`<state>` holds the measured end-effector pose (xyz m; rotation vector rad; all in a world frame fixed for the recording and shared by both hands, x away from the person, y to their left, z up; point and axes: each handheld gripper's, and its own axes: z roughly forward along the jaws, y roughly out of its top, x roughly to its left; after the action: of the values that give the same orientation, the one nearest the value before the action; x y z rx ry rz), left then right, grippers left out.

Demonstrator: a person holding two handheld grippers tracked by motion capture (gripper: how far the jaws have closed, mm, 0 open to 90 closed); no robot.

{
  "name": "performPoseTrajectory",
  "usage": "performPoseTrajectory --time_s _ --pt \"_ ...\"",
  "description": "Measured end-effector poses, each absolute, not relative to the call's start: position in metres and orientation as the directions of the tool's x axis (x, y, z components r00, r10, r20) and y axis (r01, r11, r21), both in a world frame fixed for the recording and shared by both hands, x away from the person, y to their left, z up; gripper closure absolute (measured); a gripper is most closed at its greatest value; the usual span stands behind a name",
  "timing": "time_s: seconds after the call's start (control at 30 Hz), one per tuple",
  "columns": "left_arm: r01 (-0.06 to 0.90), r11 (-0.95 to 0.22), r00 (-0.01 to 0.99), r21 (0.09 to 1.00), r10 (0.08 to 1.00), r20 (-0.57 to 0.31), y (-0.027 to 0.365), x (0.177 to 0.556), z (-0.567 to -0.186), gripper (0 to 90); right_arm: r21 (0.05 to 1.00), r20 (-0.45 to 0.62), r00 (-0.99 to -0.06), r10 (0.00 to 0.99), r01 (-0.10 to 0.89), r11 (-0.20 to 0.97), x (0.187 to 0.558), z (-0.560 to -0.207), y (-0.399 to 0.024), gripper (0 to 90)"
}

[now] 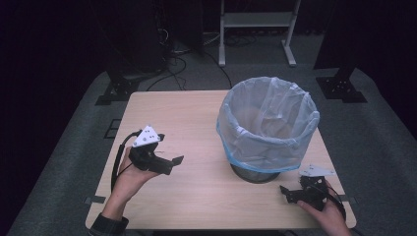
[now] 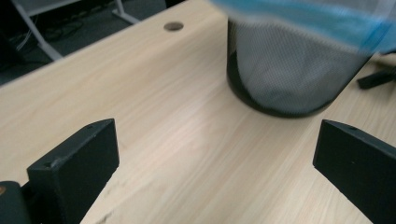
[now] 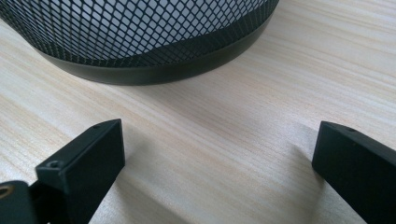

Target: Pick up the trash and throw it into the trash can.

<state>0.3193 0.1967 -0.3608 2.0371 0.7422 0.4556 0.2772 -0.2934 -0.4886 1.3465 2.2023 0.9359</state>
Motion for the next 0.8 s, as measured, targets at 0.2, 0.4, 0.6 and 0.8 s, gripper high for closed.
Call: performPoseTrajectory --time_s 0.2,0.4,0.6,0.8 --pt "0.366 -0.426 0.736 0.827 0.677 0.023 0.204 0.315 -0.390 0.0 0.715 0.012 -0.460 0.888 0.625 0.314 0.277 -0.489 -0.293 0.9" --pt "0.399 -0.450 0.718 0.799 0.695 0.033 0.210 0.313 -0.416 0.0 0.714 0.011 -0.461 0.887 0.625 0.316 0.277 -0.488 -0.293 1.0" --pt "0.446 -0.474 0.711 0.759 0.703 0.021 0.215 0.310 -0.441 0.0 0.715 0.012 -0.462 0.887 0.624 0.315 0.276 -0.489 -0.293 0.9" --pt "0.475 -0.518 0.706 0.711 0.707 0.044 0.219 0.305 -0.465 0.0 0.715 0.011 -0.464 0.886 0.623 0.317 0.276 -0.489 -0.293 0.9"
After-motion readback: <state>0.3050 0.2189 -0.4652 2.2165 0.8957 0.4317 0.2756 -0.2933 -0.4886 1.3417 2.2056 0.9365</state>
